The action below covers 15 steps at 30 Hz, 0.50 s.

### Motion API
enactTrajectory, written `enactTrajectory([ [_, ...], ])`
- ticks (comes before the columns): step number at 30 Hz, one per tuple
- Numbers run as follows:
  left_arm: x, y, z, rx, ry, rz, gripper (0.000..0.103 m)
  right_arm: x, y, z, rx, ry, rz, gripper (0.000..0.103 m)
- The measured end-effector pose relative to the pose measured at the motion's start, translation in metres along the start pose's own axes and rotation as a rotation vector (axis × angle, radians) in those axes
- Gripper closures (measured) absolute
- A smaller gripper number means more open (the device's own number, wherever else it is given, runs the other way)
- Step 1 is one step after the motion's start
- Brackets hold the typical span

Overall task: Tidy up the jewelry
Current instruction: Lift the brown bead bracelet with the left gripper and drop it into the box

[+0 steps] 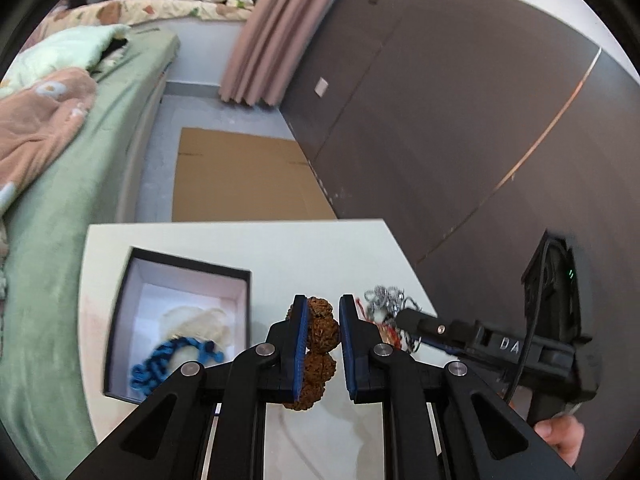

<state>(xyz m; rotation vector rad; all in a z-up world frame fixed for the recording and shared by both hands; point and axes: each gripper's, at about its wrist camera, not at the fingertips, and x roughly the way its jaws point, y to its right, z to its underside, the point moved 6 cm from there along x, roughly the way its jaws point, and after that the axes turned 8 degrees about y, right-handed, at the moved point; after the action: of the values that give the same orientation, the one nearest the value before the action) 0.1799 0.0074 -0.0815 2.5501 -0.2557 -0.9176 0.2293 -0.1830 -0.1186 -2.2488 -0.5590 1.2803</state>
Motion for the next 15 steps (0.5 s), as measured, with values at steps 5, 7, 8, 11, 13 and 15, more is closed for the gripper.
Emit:
enactTrajectory([
  [5,-0.023,-0.011,-0.016,-0.028,0.067,0.000,0.087,0.004,-0.013,0.002,-0.007,0.003,-0.024,0.052],
  [7,-0.031,-0.015,-0.023,-0.034,0.090,-0.001,0.087,0.004,-0.017,0.003,-0.012,0.005,-0.036,0.052],
  [8,-0.035,-0.018,-0.025,-0.039,0.102,0.000,0.087,0.005,-0.020,0.004,-0.016,0.006,-0.041,0.052],
  [11,-0.042,-0.022,-0.032,-0.050,0.124,-0.005,0.087,0.008,-0.029,0.006,-0.024,0.003,-0.055,0.052],
  [13,-0.045,-0.027,-0.034,-0.053,0.130,-0.013,0.087,0.011,-0.033,0.008,-0.030,0.000,-0.060,0.052],
  [15,-0.043,-0.031,-0.033,-0.050,0.115,-0.024,0.087,0.015,-0.038,0.011,-0.035,-0.008,-0.063,0.052],
])
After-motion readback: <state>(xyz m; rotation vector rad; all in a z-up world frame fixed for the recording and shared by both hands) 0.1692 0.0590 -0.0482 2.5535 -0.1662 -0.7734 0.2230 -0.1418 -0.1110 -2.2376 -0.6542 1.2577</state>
